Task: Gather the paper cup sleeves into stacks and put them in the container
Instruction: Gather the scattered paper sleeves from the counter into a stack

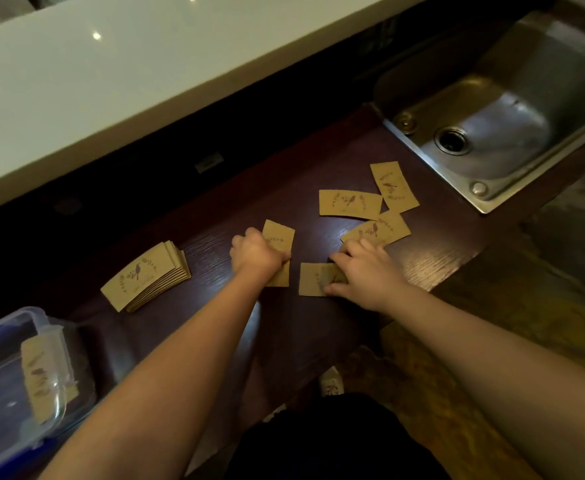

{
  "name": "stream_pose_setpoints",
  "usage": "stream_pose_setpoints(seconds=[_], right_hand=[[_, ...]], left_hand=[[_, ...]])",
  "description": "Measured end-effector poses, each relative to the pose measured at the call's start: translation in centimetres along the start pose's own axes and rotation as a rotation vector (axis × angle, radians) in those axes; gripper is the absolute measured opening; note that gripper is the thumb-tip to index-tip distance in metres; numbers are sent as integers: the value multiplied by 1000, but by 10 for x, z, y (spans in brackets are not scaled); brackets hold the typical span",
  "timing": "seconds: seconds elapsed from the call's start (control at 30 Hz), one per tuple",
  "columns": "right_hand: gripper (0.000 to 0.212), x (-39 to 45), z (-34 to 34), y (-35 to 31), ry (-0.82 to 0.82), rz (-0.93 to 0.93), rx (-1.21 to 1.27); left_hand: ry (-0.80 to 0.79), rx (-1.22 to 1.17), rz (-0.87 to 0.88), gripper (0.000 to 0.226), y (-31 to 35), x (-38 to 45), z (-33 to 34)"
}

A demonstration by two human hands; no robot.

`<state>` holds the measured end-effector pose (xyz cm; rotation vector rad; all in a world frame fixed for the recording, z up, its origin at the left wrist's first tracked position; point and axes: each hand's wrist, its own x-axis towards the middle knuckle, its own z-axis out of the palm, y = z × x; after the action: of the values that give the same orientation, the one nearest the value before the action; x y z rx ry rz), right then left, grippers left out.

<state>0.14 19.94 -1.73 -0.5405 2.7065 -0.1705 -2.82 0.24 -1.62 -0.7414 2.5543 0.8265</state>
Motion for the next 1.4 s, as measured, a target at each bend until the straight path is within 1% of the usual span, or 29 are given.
stream_pose_setpoints(seconds=[0.13,0.2,0.27,0.33,0.4,0.47,0.53,0.6,0.63,0.7,0.77,0.83,0.87,0.93,1.03,1.13,1.2,1.23,1.27,1.3,1.37,1.4], right_hand=[[54,3,-1,-4,44,55,64],[48,4,-1,-7,68,89,70],[41,2,-2,-8,89,117,134],[31,-1,-8,-7,55,167,343],[18,-6,-14,-4,-12,199,711],[2,-12,-21,-4,-7,236,1119],[10,-14,-23,-8,52,288,1413],[12,-12,-25,-14,67,325,1557],[13,-10,-25,-17,65,324,1575],[13,-7,-25,-26,79,326,1523],[10,-5,-24,-33,107,331,1445],[6,-3,-22,-39,140,348,1368],[6,-1,-21,-42,153,360,1327],[14,1,-16,-48,177,383,1247],[25,2,-10,-52,195,395,1083],[28,3,-10,-36,182,377,1027],[29,6,-15,-14,270,462,934],[35,7,-17,1,329,545,830],[46,7,-20,14,363,638,700],[61,6,-21,27,351,726,591],[89,3,-21,43,228,846,503],[96,1,-20,47,174,863,485]], left_hand=[[15,-236,72,35,-9,-2,0],[22,-353,86,23,-14,-4,-4],[-28,-531,39,17,-18,-9,-9],[-154,-788,-43,17,-19,-17,-13],[-300,-993,-89,21,-19,-26,-18],[-391,-1100,-116,27,-18,-33,-21],[-428,-1174,-169,28,-17,-37,-22],[-477,-1233,-229,30,-14,-41,-20],[-507,-1253,-238,35,-12,-42,-18],[-556,-1260,-215,48,-11,-43,-11],[-596,-1242,-190,51,-9,-46,-6],[-607,-1213,-155,43,-7,-50,-2],[-583,-1192,-128,35,-6,-50,1],[-491,-1143,-85,22,-5,-52,7],[-424,-1112,-83,22,-5,-54,15],[-407,-1101,-80,19,-7,-51,17],[-429,-1099,-96,20,-11,-46,15],[-436,-1100,-107,21,-13,-45,14],[-434,-1103,-111,22,-14,-43,12],[-426,-1106,-112,23,-14,-43,11],[-412,-1120,-117,26,-15,-42,8],[-411,-1127,-119,27,-15,-42,7]])
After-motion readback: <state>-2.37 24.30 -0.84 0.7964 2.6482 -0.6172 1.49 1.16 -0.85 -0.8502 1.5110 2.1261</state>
